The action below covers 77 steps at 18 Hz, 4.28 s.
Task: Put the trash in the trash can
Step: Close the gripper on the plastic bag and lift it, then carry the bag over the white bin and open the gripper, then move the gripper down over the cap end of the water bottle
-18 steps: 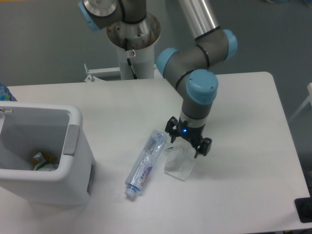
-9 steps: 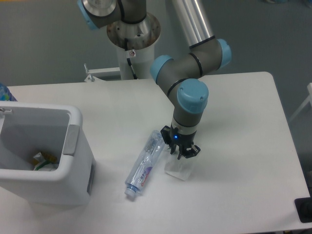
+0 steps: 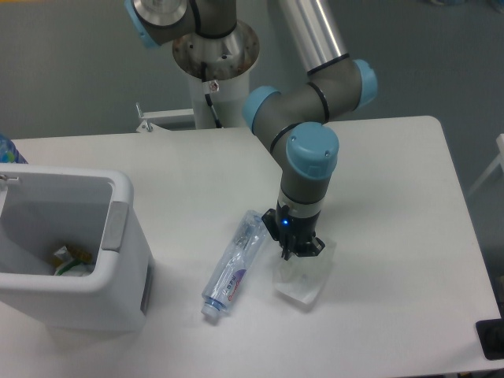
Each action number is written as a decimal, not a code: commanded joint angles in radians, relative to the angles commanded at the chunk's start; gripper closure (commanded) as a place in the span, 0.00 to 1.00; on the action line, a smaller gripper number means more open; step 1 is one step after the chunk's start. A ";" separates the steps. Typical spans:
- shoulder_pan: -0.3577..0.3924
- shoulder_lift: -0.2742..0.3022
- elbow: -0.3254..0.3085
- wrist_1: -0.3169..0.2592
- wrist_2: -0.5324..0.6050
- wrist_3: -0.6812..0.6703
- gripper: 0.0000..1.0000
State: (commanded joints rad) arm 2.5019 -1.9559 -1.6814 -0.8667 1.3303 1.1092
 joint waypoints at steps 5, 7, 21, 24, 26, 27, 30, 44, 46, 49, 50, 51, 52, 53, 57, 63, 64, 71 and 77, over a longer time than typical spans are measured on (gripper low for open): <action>0.009 0.047 0.045 0.000 -0.138 -0.089 1.00; 0.009 0.084 0.055 0.000 -0.192 -0.117 1.00; -0.145 0.307 0.112 0.006 -0.447 -0.394 1.00; -0.210 0.321 0.098 0.006 -0.442 -0.419 1.00; -0.257 0.319 0.097 0.008 -0.444 -0.431 1.00; -0.280 0.321 0.094 0.008 -0.442 -0.445 0.94; -0.331 0.321 0.068 0.009 -0.442 -0.453 0.14; -0.103 0.194 0.112 0.011 -0.445 -0.581 0.00; -0.057 0.146 0.140 0.011 -0.439 -0.606 0.00; -0.032 0.059 0.167 0.003 -0.422 -0.605 0.00; -0.032 0.033 0.170 0.003 -0.395 -0.602 0.00; -0.034 0.009 0.167 0.002 -0.354 -0.595 0.00; -0.037 -0.014 0.166 0.002 -0.315 -0.594 0.00; -0.043 -0.041 0.166 0.000 -0.291 -0.594 0.00; -0.098 -0.124 0.202 -0.096 -0.179 -0.586 0.00; -0.190 -0.235 0.313 -0.305 -0.020 -0.552 0.00; -0.201 -0.242 0.313 -0.316 -0.001 -0.552 0.00; -0.250 -0.279 0.304 -0.354 0.079 -0.552 0.00; -0.273 -0.296 0.310 -0.353 0.148 -0.551 0.11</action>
State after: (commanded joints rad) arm 2.2289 -2.2519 -1.3714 -1.2195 1.4788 0.5584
